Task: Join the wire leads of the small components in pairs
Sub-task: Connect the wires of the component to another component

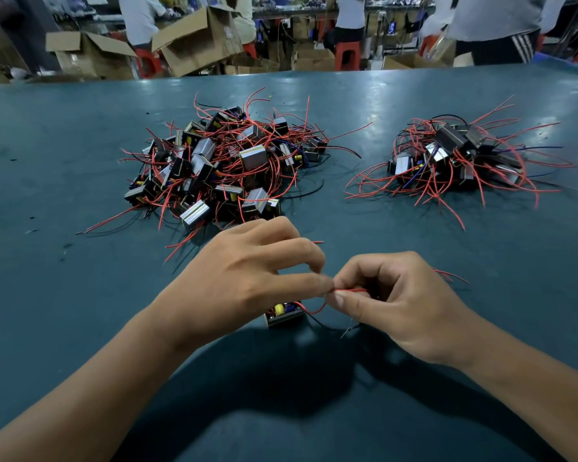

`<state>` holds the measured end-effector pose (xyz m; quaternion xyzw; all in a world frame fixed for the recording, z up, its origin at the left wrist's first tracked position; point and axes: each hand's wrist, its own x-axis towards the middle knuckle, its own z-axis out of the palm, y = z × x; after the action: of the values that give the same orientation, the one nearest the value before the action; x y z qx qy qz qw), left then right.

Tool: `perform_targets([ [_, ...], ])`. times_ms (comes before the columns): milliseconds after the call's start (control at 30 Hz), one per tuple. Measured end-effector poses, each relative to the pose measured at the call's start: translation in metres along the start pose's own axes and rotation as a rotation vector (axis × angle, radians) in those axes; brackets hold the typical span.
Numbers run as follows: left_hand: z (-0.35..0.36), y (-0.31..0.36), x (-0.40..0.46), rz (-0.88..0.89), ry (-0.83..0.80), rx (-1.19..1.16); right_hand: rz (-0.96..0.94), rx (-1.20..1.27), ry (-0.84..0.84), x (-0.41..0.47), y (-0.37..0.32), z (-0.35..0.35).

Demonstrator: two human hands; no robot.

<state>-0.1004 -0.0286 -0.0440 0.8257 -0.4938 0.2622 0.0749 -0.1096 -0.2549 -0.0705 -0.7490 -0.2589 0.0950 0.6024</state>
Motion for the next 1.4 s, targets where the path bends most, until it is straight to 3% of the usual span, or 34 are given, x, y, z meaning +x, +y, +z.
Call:
perform_targets([
  [167, 0.001, 0.001, 0.001, -0.049, -0.016, -0.038, -0.010, 0.010, -0.008, -0.001, 0.001, -0.001],
  [367, 0.006, 0.006, 0.003, -0.165, -0.046, -0.244, -0.038, -0.098, 0.026, -0.003, 0.002, 0.002],
  [667, 0.012, 0.028, 0.012, -0.684, -0.026, -0.658, -0.142, -0.257, 0.181, -0.004, 0.003, 0.006],
  [800, 0.013, 0.039, 0.017, -0.726, -0.053, -0.450, -0.140, -0.267, 0.208, -0.003, 0.004, 0.009],
  [900, 0.011, 0.040, 0.019, -0.756, -0.066, -0.450, -0.161, -0.319, 0.228, -0.003, 0.003, 0.010],
  [1067, 0.019, 0.038, 0.018, -1.047, -0.090, -0.844, -0.228, -0.472, 0.235, -0.004, 0.001, 0.013],
  [1133, 0.015, 0.030, 0.013, -0.966, -0.063, -0.880, -0.202, -0.421, 0.234, -0.003, 0.002, 0.010],
  [1300, 0.001, 0.004, 0.001, -0.497, 0.037, -0.576, -0.123, -0.302, 0.197, -0.001, 0.005, 0.004],
  [1400, 0.003, 0.003, 0.001, -0.338, 0.050, -0.463, -0.090, -0.219, 0.148, -0.001, 0.006, 0.004],
])
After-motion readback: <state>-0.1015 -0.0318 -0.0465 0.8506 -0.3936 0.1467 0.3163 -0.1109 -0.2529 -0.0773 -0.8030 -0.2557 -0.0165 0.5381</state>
